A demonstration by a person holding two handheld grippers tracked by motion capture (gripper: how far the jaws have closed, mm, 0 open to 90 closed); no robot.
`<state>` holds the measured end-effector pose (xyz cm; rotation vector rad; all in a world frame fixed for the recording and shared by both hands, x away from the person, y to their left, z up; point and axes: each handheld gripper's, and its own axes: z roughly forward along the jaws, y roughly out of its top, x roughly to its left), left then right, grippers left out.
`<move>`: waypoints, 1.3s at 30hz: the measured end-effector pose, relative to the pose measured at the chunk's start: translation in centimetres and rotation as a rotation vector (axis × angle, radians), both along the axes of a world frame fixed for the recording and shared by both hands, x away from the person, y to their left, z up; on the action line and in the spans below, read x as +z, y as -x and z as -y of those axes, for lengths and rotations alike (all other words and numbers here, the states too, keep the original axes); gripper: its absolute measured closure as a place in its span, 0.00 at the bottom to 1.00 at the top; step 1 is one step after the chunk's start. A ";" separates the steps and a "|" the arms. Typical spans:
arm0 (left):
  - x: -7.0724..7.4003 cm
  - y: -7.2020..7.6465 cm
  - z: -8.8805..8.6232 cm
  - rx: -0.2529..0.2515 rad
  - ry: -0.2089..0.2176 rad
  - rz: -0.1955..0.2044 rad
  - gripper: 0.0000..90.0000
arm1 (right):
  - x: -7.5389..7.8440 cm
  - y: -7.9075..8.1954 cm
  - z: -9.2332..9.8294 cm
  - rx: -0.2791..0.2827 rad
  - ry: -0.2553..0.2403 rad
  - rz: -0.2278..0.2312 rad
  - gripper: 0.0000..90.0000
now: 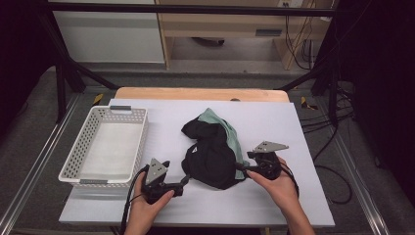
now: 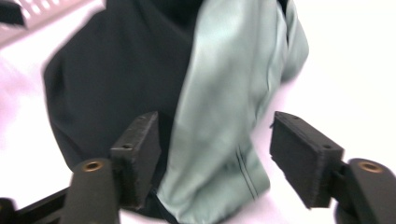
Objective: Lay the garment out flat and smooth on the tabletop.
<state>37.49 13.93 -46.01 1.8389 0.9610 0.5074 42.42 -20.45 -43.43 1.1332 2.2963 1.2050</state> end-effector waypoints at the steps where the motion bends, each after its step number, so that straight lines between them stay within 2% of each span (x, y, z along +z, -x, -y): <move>1: 0.0 0.0 0.0 0.001 0.000 -0.001 0.14 | 0.3 0.0 -0.2 0.003 -0.002 0.015 0.33; 8: -0.2 -0.1 0.2 0.001 -0.011 -0.002 0.14 | 2.1 -0.6 -2.0 0.022 -0.024 0.091 0.25; 12: -0.3 -0.3 0.0 0.026 -0.039 0.029 0.14 | 3.4 -1.9 -3.2 0.020 -0.025 0.130 0.24; 13: -0.3 -0.5 -0.1 0.033 -0.046 0.028 0.14 | 3.6 -2.3 -3.5 0.018 -0.025 0.132 0.24; 15: -0.2 -0.6 -0.3 0.040 -0.033 0.018 0.14 | 4.0 -3.0 -4.0 0.020 -0.031 0.124 0.24; 18: -0.1 -0.5 -0.3 0.038 -0.031 0.027 0.14 | 4.3 -3.8 -4.8 0.020 -0.012 0.122 0.23; 25: -0.1 -0.3 0.3 0.024 -0.043 0.036 0.14 | 4.7 -5.6 -6.0 -0.007 -0.040 0.096 0.22; 28: 0.0 -0.3 0.1 0.023 -0.038 0.033 0.14 | 4.4 -6.4 -6.6 -0.024 -0.046 0.096 0.23; 29: 0.0 -0.2 0.1 0.023 -0.033 0.030 0.14 | 4.3 -6.7 -6.7 -0.031 -0.038 0.090 0.24; 31: 0.0 -0.2 0.0 0.020 -0.027 0.026 0.14 | 3.8 -7.3 -7.0 -0.039 -0.053 0.069 0.25; 32: 0.0 -0.2 0.1 0.019 -0.024 0.025 0.14 | 3.5 -7.6 -7.1 -0.042 -0.065 0.055 0.29; 34: 0.1 -0.1 0.0 0.015 -0.026 0.027 0.14 | 3.2 -7.8 -7.1 -0.039 -0.054 0.033 0.43; 36: 0.1 -0.1 0.0 0.018 -0.031 0.035 0.14 | 3.1 -7.7 -6.8 -0.054 -0.051 0.045 0.62; 39: 0.2 -0.1 0.0 0.032 -0.059 0.056 0.14 | 3.1 -7.4 -6.0 -0.063 -0.055 0.046 0.83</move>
